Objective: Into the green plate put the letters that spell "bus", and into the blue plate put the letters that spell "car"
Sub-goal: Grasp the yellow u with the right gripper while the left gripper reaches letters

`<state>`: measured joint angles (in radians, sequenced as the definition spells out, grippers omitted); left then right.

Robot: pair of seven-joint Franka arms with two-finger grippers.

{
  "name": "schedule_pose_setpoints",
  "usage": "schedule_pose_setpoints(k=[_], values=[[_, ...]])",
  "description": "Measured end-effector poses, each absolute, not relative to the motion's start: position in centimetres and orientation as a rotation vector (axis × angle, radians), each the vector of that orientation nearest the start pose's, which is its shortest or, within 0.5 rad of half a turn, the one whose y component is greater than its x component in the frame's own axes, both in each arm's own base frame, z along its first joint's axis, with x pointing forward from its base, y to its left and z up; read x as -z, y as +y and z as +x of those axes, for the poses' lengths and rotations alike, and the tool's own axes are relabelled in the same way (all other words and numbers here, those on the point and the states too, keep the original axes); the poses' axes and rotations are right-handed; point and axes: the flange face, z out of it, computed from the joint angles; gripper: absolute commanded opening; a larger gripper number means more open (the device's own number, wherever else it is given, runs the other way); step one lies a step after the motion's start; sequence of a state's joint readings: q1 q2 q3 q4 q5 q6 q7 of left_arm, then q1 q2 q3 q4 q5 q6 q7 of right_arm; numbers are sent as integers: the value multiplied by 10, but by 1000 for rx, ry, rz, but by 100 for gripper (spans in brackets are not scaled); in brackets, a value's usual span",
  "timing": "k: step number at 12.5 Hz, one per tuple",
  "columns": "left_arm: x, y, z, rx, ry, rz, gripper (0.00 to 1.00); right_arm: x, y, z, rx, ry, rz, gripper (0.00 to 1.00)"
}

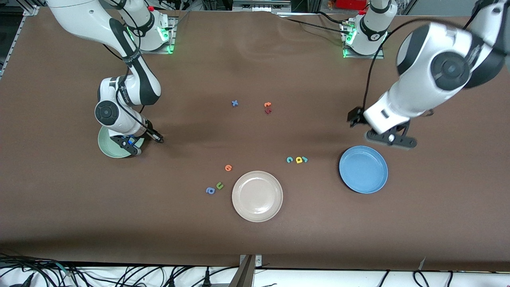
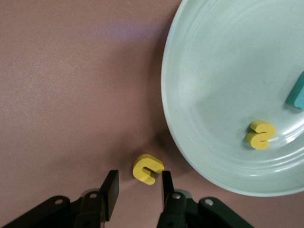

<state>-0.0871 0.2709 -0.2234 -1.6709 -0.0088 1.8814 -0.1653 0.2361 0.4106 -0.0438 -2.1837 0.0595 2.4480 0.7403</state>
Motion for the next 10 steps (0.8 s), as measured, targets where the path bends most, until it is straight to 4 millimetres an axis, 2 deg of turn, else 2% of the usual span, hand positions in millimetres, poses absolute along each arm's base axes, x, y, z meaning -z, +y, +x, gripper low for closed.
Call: schedule_pose_setpoints(k=[2, 5, 7, 8, 9, 10], values=[[-401, -213, 619, -68, 162, -3214, 100, -181, 102, 531, -188, 930, -3039, 44], [-339, -255, 624, -38, 183, -3244, 98, -180, 102, 529, -186, 905, -3046, 44], [-301, -286, 617, -49, 253, -3240, 92, -180, 101, 529, -190, 872, -3055, 44], [-285, -297, 611, -64, 292, -3211, 83, -179, 100, 528, -192, 866, -3057, 45], [-273, -303, 606, -69, 339, -3164, 76, -179, 100, 528, -198, 864, -3059, 45], [-262, -304, 602, -70, 378, -3122, 74, -178, 99, 526, -208, 862, -3061, 44]])
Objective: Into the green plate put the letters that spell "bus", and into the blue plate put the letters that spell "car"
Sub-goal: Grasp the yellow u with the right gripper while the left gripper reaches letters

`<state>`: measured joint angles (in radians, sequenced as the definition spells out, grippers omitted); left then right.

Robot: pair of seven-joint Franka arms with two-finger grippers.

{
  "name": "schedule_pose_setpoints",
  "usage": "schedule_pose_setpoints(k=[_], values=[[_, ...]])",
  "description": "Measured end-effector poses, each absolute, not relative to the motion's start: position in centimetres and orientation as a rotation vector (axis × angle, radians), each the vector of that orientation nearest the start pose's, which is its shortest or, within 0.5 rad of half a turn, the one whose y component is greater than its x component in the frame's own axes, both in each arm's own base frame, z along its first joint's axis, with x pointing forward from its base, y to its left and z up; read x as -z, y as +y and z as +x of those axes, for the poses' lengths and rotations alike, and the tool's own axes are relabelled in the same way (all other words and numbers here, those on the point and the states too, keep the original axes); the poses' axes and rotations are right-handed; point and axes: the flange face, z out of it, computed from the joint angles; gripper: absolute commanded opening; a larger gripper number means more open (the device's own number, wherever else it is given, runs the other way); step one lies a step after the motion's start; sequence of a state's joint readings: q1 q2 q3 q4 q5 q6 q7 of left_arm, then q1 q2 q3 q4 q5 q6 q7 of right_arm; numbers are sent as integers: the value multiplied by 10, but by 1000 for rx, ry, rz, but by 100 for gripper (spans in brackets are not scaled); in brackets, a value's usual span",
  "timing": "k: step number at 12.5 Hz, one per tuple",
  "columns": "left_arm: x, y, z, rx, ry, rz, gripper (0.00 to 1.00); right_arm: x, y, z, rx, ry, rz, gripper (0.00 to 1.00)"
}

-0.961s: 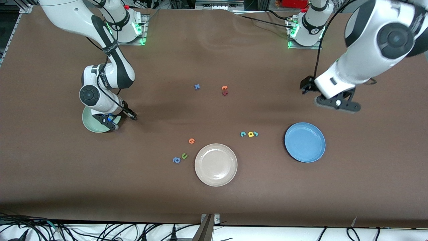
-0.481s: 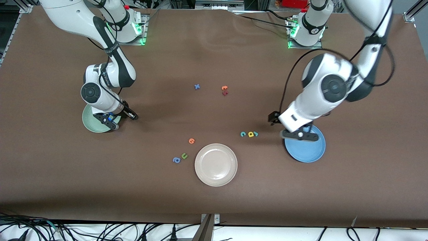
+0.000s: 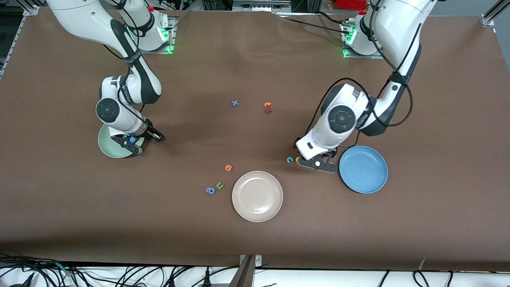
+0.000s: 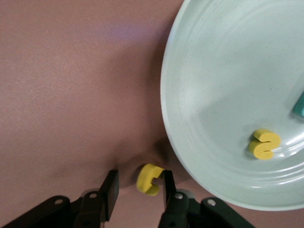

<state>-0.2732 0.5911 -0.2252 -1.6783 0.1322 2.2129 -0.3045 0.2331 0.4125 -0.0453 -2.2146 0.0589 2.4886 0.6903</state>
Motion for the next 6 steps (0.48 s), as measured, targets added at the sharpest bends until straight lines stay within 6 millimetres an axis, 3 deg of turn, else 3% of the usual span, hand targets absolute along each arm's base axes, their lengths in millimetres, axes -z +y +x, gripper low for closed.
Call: schedule_pose_setpoints(k=[2, 6], values=[[-239, -303, 597, -37, 418, -3106, 75, -177, 99, 524, -221, 859, -3065, 43], [-189, -306, 582, 109, 641, -3072, 74, -177, 99, 524, -227, 833, -3072, 4]])
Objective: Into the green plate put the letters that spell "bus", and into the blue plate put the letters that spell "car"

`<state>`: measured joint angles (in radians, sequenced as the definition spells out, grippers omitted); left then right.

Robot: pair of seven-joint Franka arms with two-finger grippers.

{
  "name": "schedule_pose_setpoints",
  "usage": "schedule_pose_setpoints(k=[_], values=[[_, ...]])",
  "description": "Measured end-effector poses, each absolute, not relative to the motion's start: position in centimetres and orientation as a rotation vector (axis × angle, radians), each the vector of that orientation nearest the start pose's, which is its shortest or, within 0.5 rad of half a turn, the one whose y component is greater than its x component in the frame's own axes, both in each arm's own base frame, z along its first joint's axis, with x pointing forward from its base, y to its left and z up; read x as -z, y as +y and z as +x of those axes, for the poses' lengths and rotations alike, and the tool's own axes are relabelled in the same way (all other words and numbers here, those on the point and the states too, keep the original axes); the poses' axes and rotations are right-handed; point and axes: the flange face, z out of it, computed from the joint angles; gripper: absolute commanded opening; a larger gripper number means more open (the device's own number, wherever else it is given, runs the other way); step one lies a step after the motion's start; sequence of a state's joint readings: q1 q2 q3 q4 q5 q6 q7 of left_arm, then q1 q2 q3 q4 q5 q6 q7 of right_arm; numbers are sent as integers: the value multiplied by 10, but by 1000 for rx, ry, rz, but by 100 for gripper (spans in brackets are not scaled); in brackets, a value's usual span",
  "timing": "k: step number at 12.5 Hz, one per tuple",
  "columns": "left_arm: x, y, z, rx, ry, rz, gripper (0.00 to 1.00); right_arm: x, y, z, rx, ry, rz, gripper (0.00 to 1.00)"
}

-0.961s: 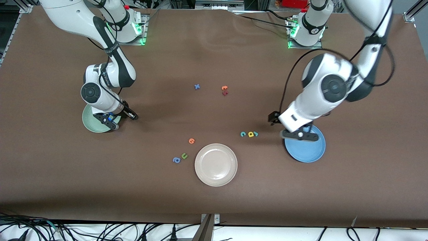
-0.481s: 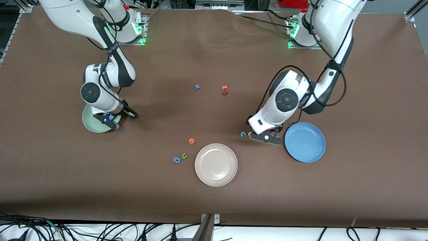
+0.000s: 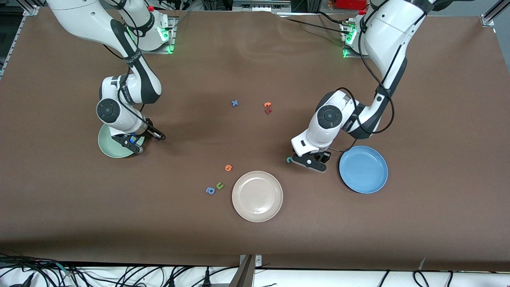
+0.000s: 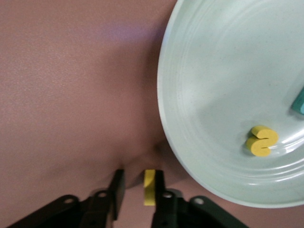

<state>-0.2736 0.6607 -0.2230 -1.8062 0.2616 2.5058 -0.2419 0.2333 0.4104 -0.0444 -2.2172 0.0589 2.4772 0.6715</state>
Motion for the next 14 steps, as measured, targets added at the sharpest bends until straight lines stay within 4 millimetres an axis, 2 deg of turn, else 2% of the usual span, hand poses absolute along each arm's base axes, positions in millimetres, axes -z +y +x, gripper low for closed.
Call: schedule_pose_setpoints(k=[1, 3, 5, 6, 7, 8, 9, 10, 11, 12, 14], values=[[-185, -306, 579, 101, 718, -3053, 67, -177, 99, 524, -231, 826, -3074, 0], [-179, -306, 572, 76, 884, -3004, 59, -177, 99, 524, -234, 817, -3076, 0], [-178, -307, 571, 82, 965, -2980, 58, -179, 99, 525, -230, 807, -3077, 0], [-180, -308, 572, 114, 1004, -2969, 53, -185, 100, 528, -232, 803, -3077, 0], [-181, -309, 573, 144, 1034, -2957, 50, -200, 102, 535, -275, 798, -3085, 0], [-180, -310, 573, 157, 1054, -2947, 43, -226, 102, 545, -337, 789, -3095, 0], [-179, -310, 573, 159, 1062, -2943, 43, -257, 97, 557, -394, 762, -3104, 0], [-177, -310, 573, 158, 1069, -2941, 43, -290, 85, 568, -439, 720, -3112, 0], [-176, -309, 573, 157, 1074, -2939, 44, -314, 64, 576, -462, 660, -3119, 0], [-175, -309, 572, 156, 1083, -2933, 44, -323, 40, 580, -473, 584, -3130, 0], [-172, -309, 572, 158, 1107, -2909, 44, -310, -13, 578, -524, 432, -3145, 0]])
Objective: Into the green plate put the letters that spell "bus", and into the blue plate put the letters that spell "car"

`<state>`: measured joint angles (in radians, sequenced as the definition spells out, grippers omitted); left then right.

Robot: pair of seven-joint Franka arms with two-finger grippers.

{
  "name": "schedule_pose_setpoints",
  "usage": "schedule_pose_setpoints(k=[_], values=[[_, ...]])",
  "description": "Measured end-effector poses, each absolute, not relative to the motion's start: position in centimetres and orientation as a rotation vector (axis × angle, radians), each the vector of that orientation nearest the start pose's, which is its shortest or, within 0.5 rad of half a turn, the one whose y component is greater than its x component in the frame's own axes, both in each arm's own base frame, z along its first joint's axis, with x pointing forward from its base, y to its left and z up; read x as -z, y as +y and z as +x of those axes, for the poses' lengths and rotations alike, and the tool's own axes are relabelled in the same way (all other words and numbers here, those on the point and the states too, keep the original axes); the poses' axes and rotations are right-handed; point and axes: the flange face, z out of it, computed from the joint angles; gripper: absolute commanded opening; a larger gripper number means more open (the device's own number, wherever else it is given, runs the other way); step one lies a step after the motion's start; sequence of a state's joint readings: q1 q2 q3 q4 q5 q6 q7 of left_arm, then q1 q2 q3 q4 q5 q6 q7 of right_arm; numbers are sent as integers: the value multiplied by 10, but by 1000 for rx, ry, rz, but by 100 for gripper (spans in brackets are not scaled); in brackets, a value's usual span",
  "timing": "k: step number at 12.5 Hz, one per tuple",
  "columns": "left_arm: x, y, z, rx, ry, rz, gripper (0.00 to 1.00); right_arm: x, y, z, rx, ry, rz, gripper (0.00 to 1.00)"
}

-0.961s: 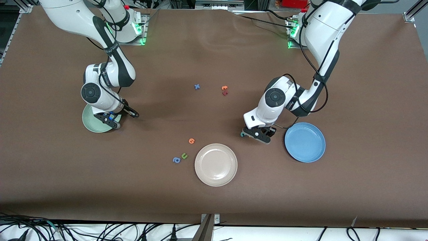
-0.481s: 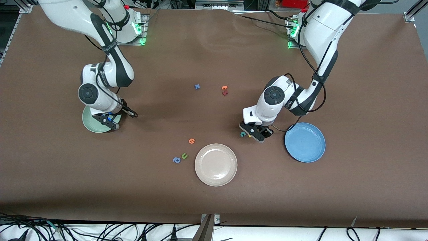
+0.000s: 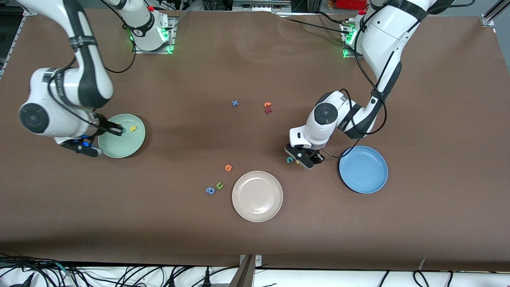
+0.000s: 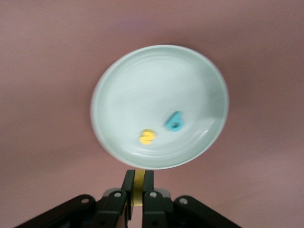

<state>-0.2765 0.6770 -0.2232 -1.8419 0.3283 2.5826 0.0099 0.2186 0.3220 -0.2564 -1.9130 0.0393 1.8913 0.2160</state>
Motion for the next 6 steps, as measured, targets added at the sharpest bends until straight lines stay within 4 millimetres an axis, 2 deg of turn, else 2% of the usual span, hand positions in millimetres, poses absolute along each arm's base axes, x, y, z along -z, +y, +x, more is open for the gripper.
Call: schedule_pose_setpoints(k=[1, 2, 3, 4, 6], values=[[-172, -309, 572, 160, 1112, -2905, 33, -295, -35, 576, -563, 373, -3146, 0], [-172, -309, 572, 161, 1112, -2905, 18, -278, -51, 574, -594, 320, -3147, 0], [-173, -310, 572, 164, 1114, -2906, 3, -260, -60, 572, -613, 290, -3150, 0], [-173, -310, 571, 166, 1115, -2906, 0, -244, -63, 572, -623, 270, -3155, 0], [-174, -309, 573, 170, 1111, -2907, 0, -222, -64, 573, -623, 230, -3169, 0]])
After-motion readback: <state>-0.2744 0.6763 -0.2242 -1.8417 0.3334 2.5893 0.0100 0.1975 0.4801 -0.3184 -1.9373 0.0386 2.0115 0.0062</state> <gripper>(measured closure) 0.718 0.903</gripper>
